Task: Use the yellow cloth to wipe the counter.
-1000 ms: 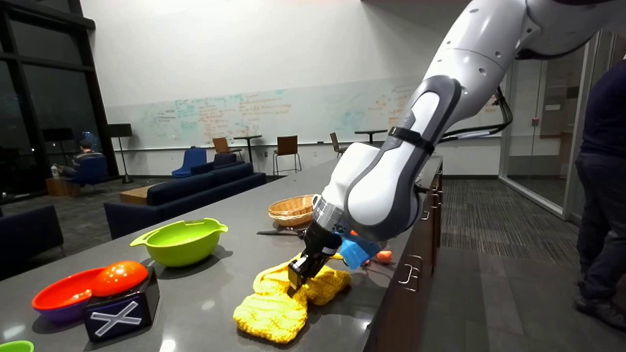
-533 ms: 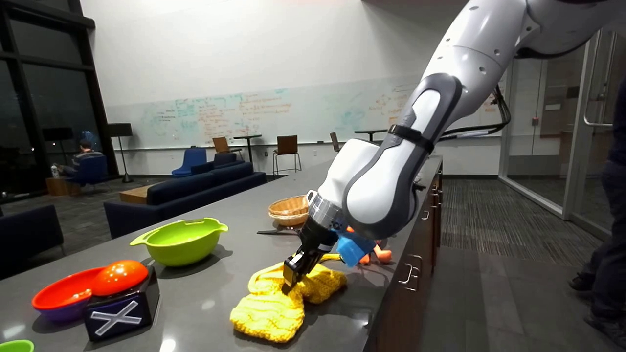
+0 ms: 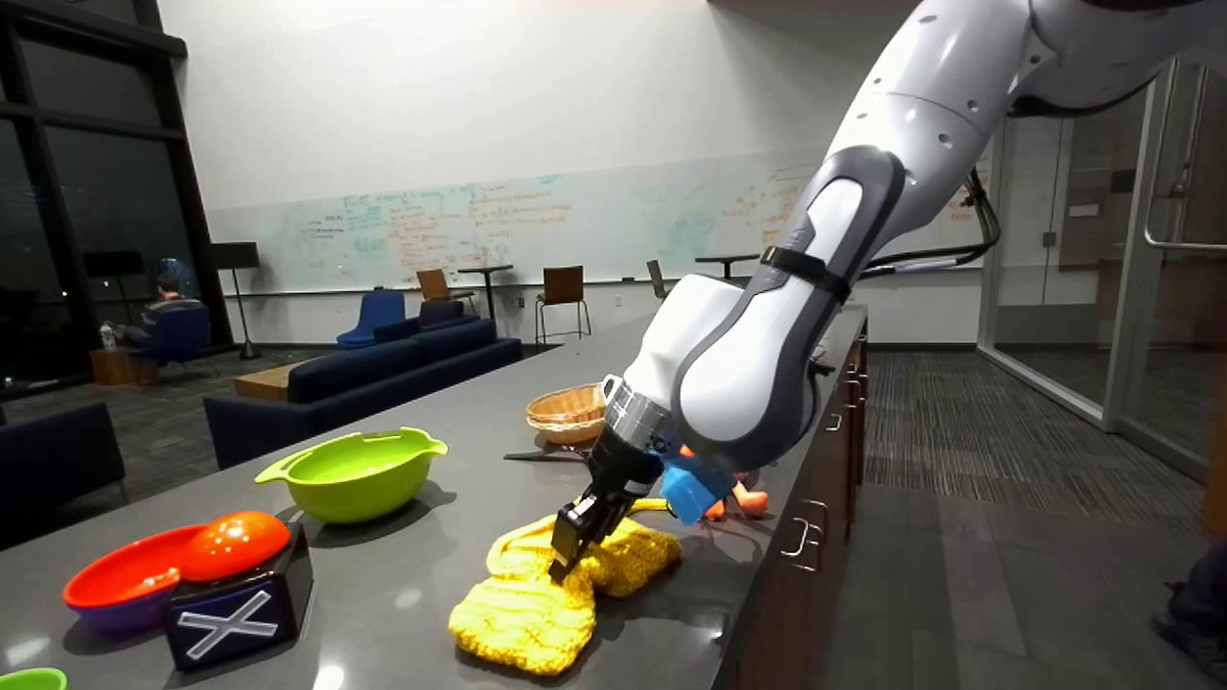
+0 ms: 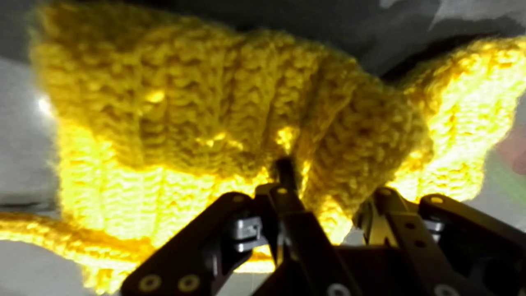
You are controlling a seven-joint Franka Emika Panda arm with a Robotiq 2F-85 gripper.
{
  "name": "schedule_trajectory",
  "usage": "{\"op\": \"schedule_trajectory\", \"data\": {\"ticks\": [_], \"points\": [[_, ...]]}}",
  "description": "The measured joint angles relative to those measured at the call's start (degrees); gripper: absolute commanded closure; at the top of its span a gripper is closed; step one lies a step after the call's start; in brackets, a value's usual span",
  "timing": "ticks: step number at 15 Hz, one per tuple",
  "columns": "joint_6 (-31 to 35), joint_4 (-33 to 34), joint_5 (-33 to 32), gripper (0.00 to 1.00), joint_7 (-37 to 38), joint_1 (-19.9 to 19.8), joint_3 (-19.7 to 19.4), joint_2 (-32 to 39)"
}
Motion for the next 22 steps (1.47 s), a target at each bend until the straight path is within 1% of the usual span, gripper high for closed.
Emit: {"op": "schedule_trajectory", "data": {"ticks": [17, 18, 19, 20, 22], "points": [[0.0, 0.0, 0.0, 0.64, 0.0, 0.0, -0.01, 0.0], [0.0, 0.0, 0.0, 0.39, 0.0, 0.0, -0.01, 0.0], [0.0, 0.0, 0.0, 0.38, 0.0, 0.0, -0.01, 0.0], [0.0, 0.0, 0.0, 0.34, 0.0, 0.0, -0.01, 0.0], [0.0, 0.0, 0.0, 0.21, -0.02, 0.37, -0.42, 0.0]]}}
